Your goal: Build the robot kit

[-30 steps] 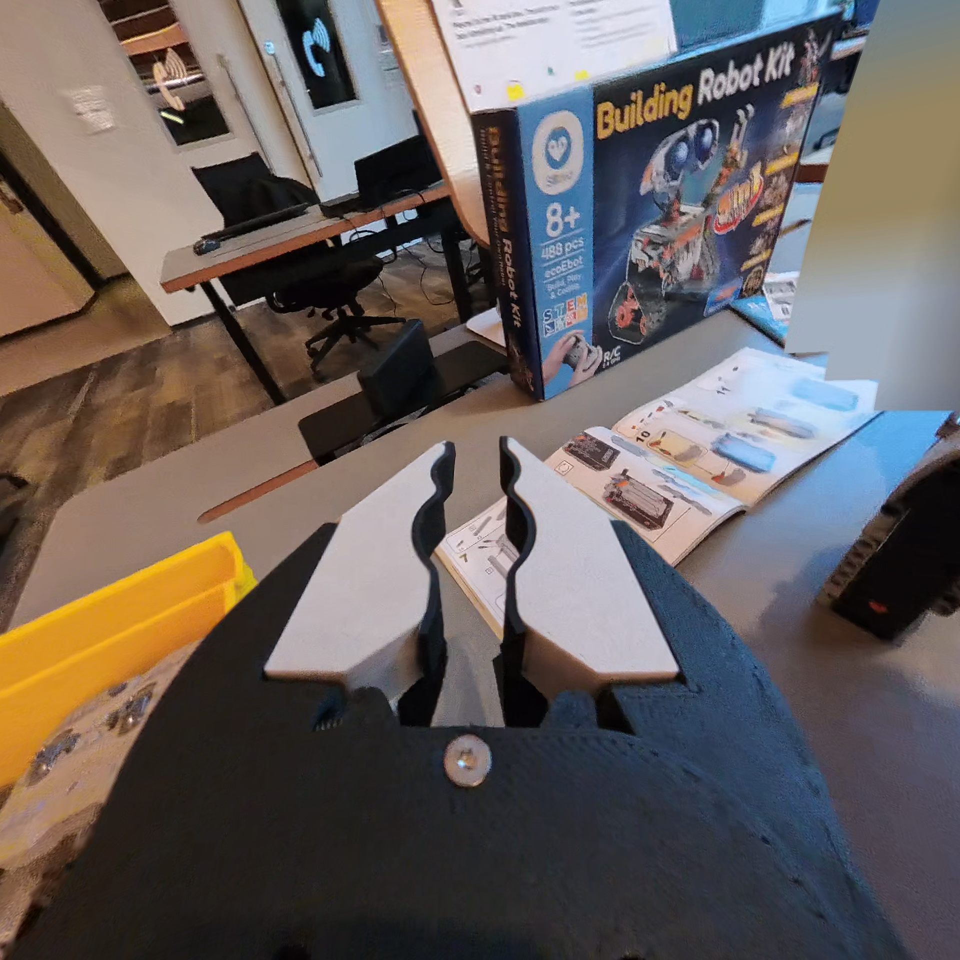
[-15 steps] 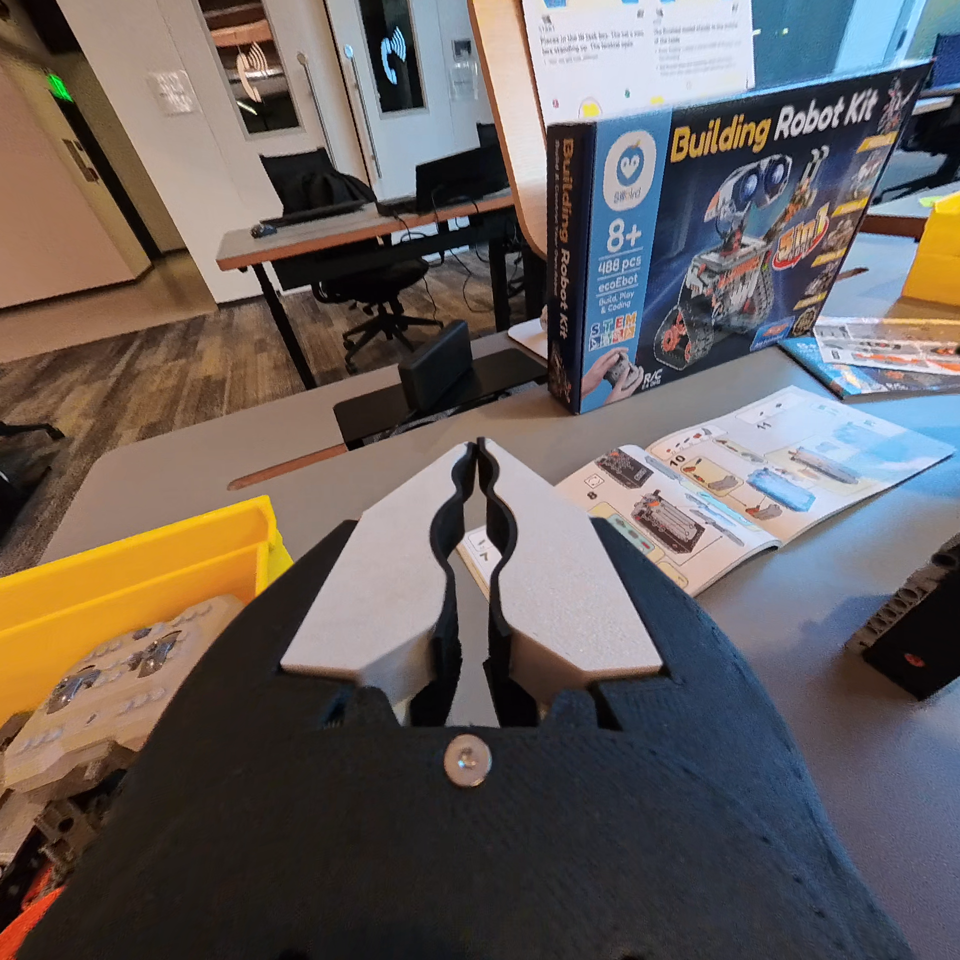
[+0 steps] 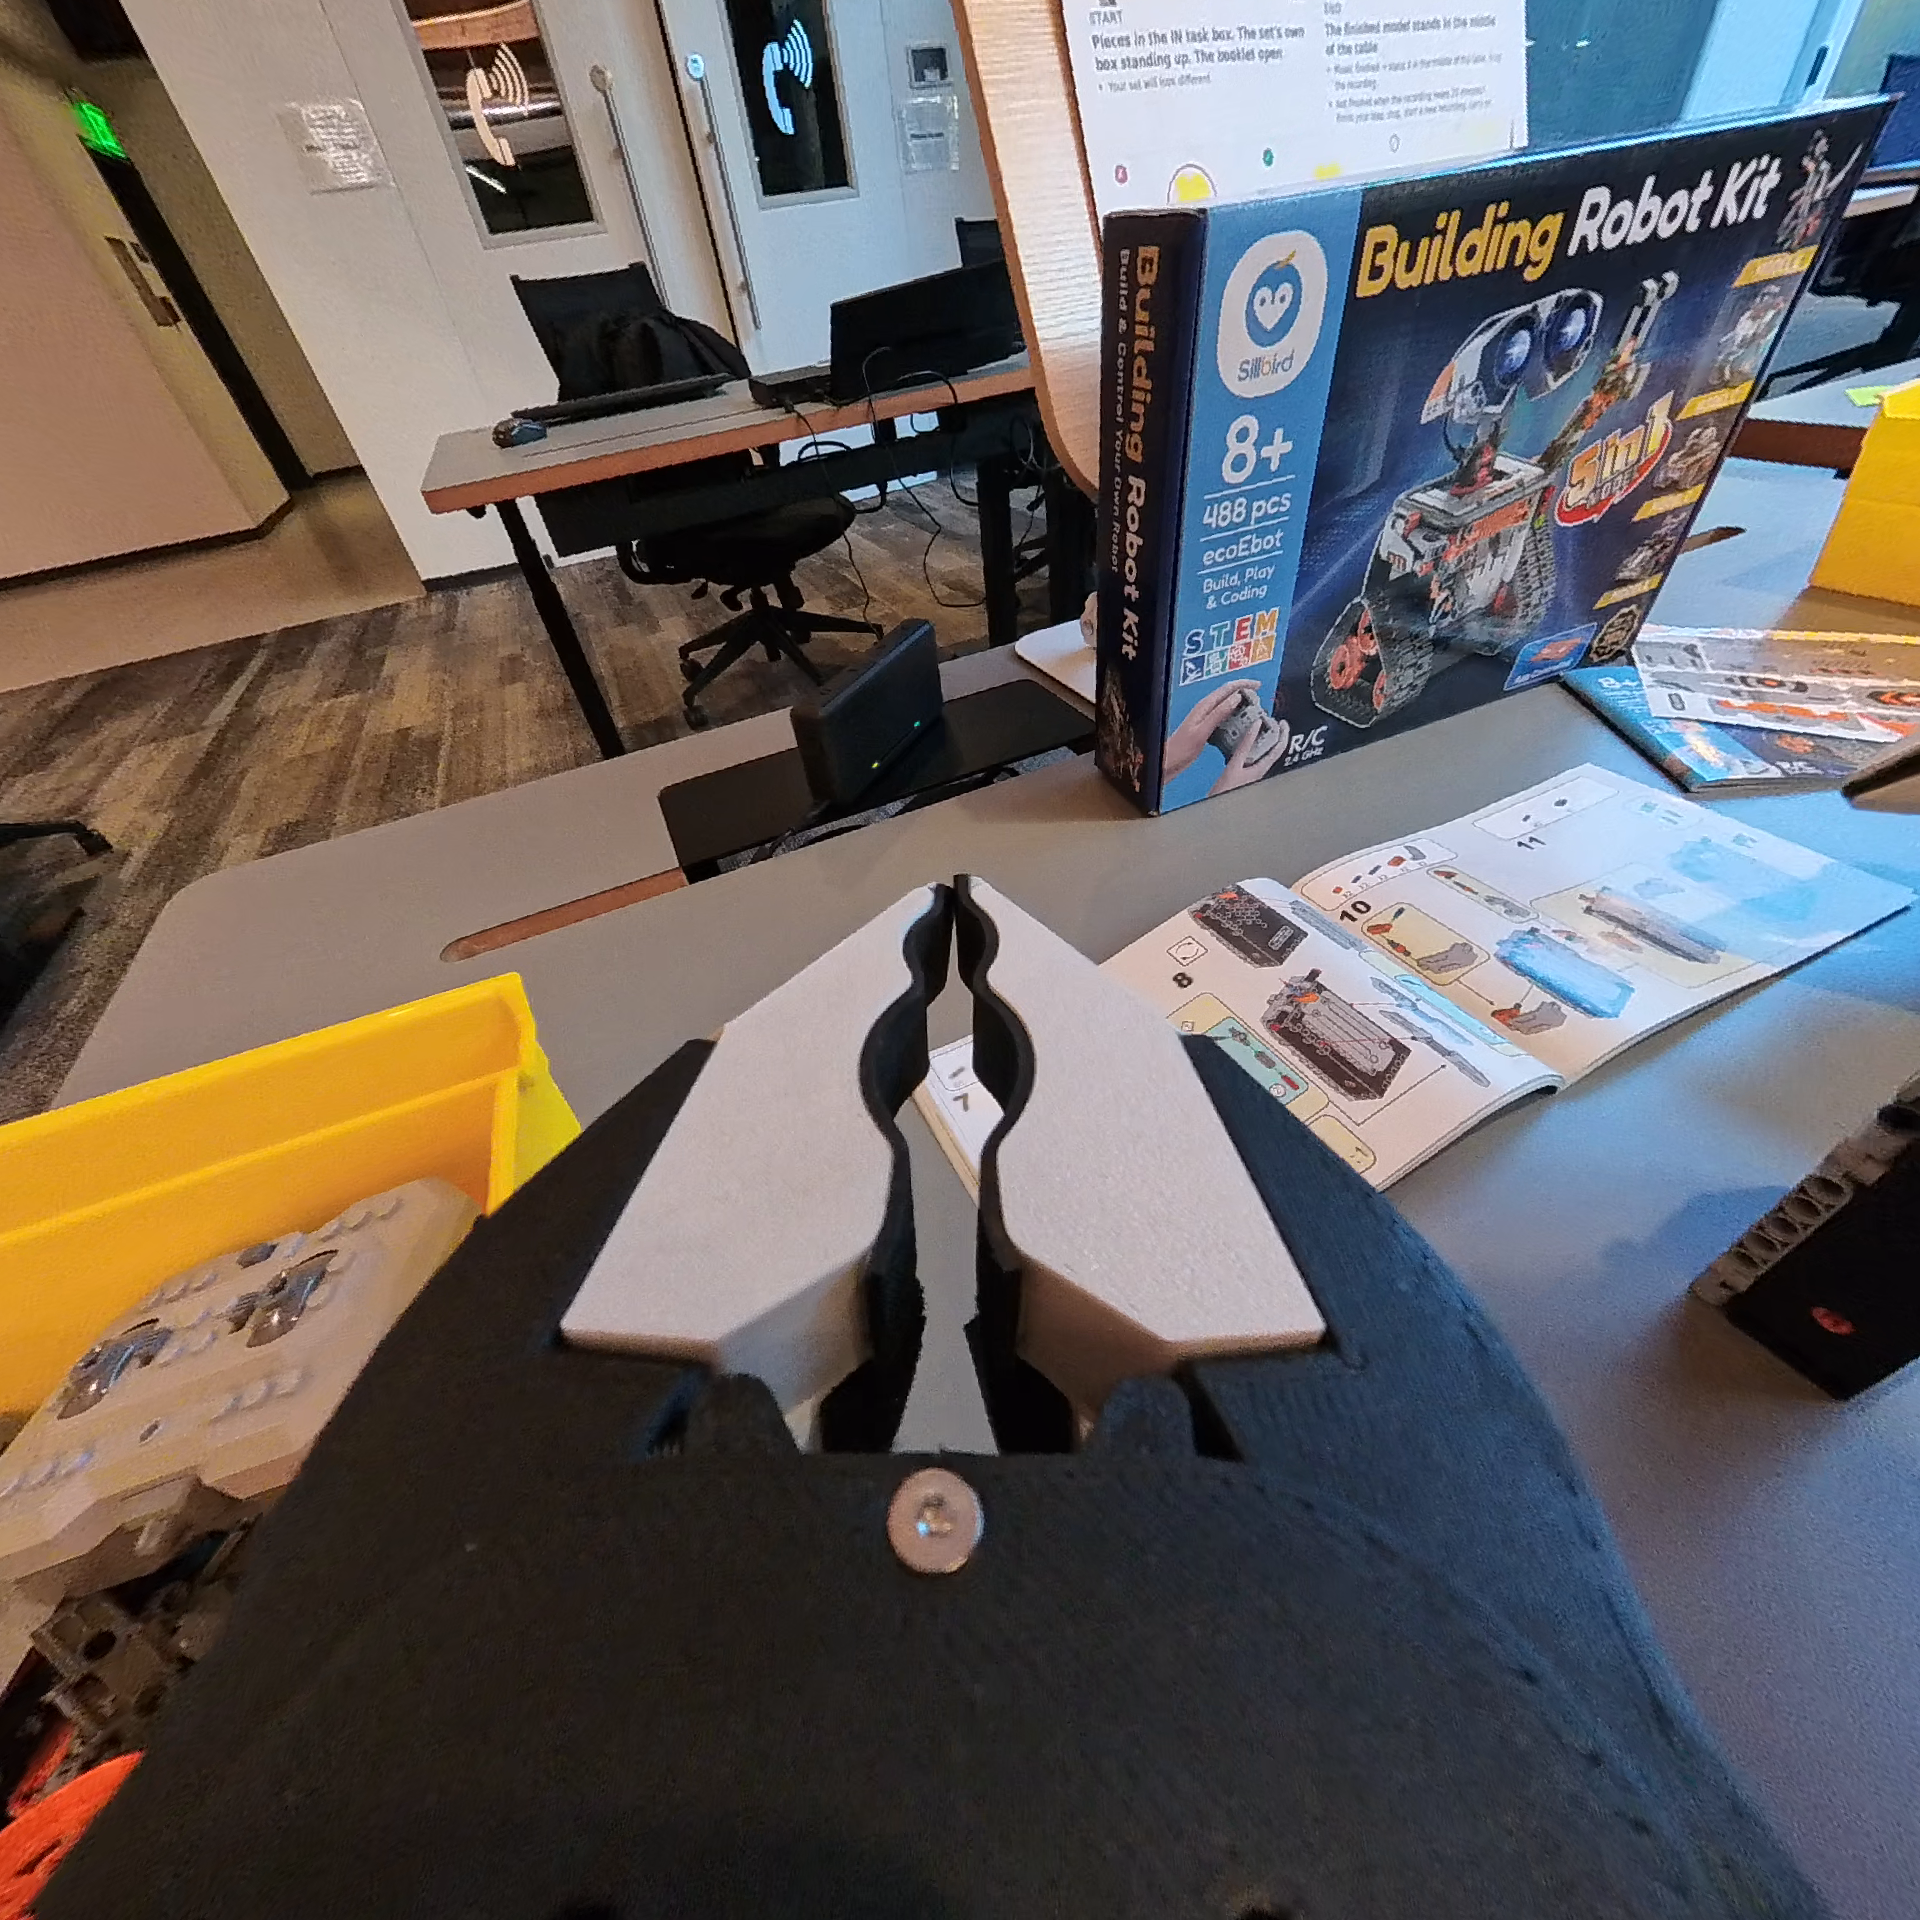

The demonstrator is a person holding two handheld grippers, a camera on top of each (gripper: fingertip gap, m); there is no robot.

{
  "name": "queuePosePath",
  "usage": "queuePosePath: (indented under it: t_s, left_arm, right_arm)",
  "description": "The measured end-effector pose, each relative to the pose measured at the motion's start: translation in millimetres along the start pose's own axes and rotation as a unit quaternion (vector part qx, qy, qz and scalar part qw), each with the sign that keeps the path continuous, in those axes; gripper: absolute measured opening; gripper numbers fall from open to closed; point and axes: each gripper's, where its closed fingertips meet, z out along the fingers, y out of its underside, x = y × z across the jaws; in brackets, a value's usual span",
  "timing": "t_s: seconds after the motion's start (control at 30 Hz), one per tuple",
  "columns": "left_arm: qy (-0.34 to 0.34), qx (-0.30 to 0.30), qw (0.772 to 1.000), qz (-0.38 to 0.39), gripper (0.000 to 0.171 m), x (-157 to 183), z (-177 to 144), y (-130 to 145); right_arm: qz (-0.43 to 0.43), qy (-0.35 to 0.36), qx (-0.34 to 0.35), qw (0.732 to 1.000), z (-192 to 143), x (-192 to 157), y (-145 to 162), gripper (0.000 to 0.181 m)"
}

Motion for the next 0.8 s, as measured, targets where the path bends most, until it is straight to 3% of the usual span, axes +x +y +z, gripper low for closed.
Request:
queuePosePath:
  t_s: [0.8]
  left_arm:
    - [0.023,-0.03,0.999,0.011,0.0,11.6,7.5,12.5]
  right_arm:
    - [-0.012,0.006,-0.014,1.0,0.8,1.0,3.1,0.0]
